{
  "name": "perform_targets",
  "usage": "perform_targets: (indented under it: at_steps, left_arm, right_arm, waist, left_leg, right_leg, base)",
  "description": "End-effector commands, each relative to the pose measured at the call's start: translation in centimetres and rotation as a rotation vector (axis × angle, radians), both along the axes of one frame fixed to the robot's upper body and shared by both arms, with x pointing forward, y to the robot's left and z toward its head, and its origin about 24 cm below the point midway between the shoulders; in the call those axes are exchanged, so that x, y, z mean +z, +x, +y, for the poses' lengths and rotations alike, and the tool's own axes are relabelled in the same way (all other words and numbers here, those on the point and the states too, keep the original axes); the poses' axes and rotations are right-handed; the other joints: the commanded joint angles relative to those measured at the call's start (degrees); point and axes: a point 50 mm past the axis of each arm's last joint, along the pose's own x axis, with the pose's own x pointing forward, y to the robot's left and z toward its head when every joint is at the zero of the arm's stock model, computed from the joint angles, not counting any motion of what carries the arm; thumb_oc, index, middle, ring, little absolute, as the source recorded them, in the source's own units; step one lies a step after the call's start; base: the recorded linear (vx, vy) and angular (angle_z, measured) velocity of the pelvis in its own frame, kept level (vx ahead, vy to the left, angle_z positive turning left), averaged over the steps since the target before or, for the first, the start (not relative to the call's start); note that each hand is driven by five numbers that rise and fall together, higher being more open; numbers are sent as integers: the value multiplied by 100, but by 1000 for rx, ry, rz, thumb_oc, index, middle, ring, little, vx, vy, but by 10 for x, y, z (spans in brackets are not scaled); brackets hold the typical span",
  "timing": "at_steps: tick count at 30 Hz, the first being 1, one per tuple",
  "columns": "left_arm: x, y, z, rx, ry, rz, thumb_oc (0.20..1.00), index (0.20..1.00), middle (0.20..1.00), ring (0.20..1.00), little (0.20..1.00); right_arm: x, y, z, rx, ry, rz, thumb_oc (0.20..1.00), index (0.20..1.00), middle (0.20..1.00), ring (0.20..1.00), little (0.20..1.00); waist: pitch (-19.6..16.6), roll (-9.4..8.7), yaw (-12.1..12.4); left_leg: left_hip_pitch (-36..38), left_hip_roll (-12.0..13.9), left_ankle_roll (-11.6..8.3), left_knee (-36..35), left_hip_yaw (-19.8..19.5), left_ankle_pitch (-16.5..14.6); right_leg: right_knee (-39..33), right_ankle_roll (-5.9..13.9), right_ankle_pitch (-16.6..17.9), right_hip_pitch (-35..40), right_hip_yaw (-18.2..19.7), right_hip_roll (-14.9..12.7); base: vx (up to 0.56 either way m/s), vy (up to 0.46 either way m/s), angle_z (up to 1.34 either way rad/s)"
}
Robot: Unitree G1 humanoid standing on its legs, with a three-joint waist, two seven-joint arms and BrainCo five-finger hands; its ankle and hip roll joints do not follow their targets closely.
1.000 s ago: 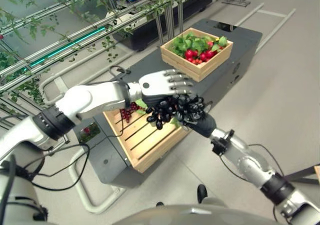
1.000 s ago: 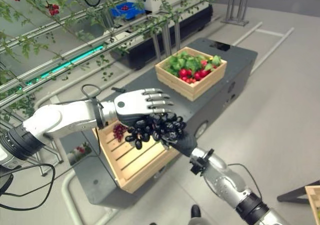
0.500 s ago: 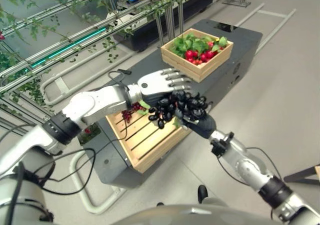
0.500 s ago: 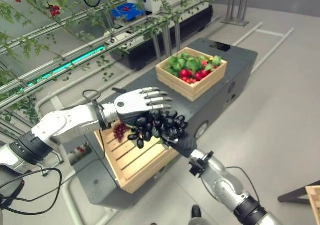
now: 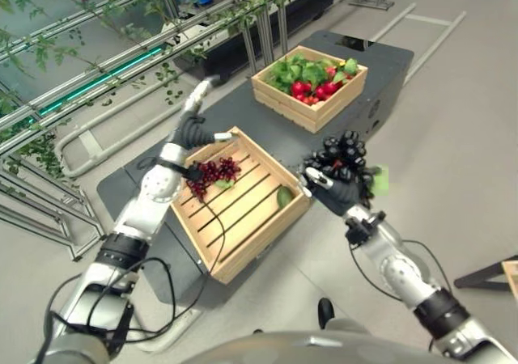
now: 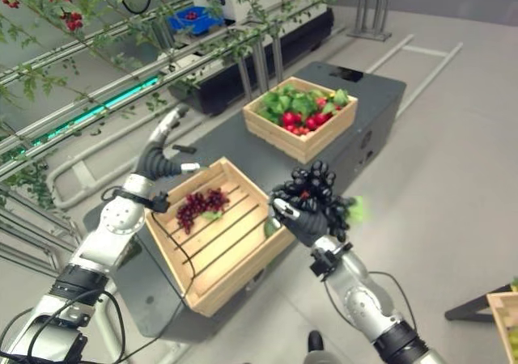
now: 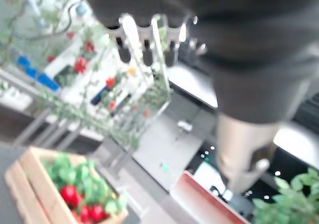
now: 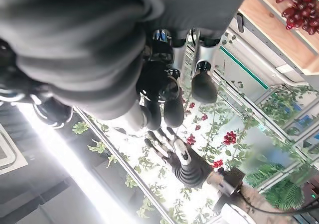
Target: Pick up the fruits from the basket on one side to the basket on the other side
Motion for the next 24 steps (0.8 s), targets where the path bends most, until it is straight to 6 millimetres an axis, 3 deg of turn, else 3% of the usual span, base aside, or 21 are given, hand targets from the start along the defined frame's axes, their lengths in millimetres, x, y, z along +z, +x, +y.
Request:
perform_targets:
  at_steps: [1,4,9,12,15,18,19,20,21,22,23,24]
  left_arm:
    - [42,0,27,88,19,-157,1000,1000,1000,1000,1000]
    - [48,-5,33,104,-2,-188,1000,1000,1000,1000,1000]
    - [38,-14,40,132,-110,-193,1000,1000,1000,1000,1000]
    - [14,-27,42,153,-161,-144,1000,1000,1000,1000,1000]
    - [5,-36,44,169,-115,-122,1000,1000,1000,1000,1000]
    - [-5,-45,47,178,-201,-110,1000,1000,1000,1000,1000]
    - [-15,-56,48,163,-331,-98,1000,1000,1000,1000,1000]
    - [-15,-56,48,163,-330,-98,1000,1000,1000,1000,1000]
    - [-22,-66,47,150,-411,-89,1000,1000,1000,1000,1000]
    - [-22,-66,47,150,-411,-88,1000,1000,1000,1000,1000]
    - [-29,-76,49,153,-497,-87,1000,1000,1000,1000,1000]
    - [-32,-81,49,145,-506,-78,1000,1000,1000,1000,1000]
  right_arm:
    - [40,-2,18,75,113,-196,200,200,200,200,200]
    - [39,-2,16,66,113,-194,200,200,200,200,200]
    - [45,-1,7,13,74,-245,200,200,200,200,200]
    - [50,1,-6,-61,29,-293,200,200,200,200,200]
    - [55,2,-14,-111,0,-328,200,200,200,200,200]
    - [61,1,-23,-162,-38,-375,200,200,200,200,200]
    - [67,2,-37,-268,-130,-430,200,200,200,200,200]
    - [67,2,-36,-269,-130,-430,200,200,200,200,200]
    - [68,6,-48,-366,-204,-454,200,200,200,200,200]
    - [68,6,-47,-366,-204,-454,200,200,200,200,200]
    - [71,9,-50,-418,-230,-475,200,200,200,200,200]
    - [70,7,-52,-428,-251,-480,200,200,200,200,200]
  waist:
    - [-234,-339,-67]
    - [-240,-320,-66]
    - [-231,-319,-87]
    - [-231,-363,-95]
    - [-221,-443,-83]
    - [-157,-558,-73]
    - [-58,-665,20]
    - [-79,-673,14]
    - [-22,-784,141]
    - [-30,-784,142]
    - [57,-854,180]
    - [66,-905,153]
  left_leg:
    - [20,79,-250,441,-43,-144]
    - [21,82,-253,446,-59,-145]
    - [-11,115,-278,535,-82,-168]
    - [17,185,-302,592,-84,-199]
    - [-15,233,-302,710,-166,-264]
    - [-130,165,-263,1002,-266,-393]
    - [-245,-337,-60,1205,-739,-614]
    - [-271,-351,-55,1201,-741,-595]
    - [-576,-1033,241,1202,-1248,-594]
    - [-594,-1038,247,1224,-1243,-605]
    - [-723,-1354,392,1326,-1523,-692]
    - [-703,-1323,431,1238,-1417,-615]
  right_leg:
    - [534,545,-754,431,92,-314]
    - [537,539,-766,440,87,-310]
    - [554,503,-788,448,90,-278]
    - [517,446,-813,490,112,-184]
    - [526,411,-838,470,199,-107]
    - [611,393,-828,392,353,-89]
    - [711,379,-802,275,532,-102]
    - [710,384,-793,250,531,-115]
    - [750,373,-650,88,770,-55]
    - [753,377,-655,79,774,-58]
    - [818,452,-550,-87,1151,94]
    - [783,487,-417,-177,1257,116]
  base:
    - [0,0,0]
    - [0,0,0]
    - [0,-12,1]
    - [5,-43,-2]
    - [-9,-45,-4]
    - [-10,-26,-18]
    - [-7,24,-29]
    - [-4,-6,-60]
    - [-2,-23,-75]
    - [14,5,-123]
    - [-31,47,-95]
    - [10,47,-78]
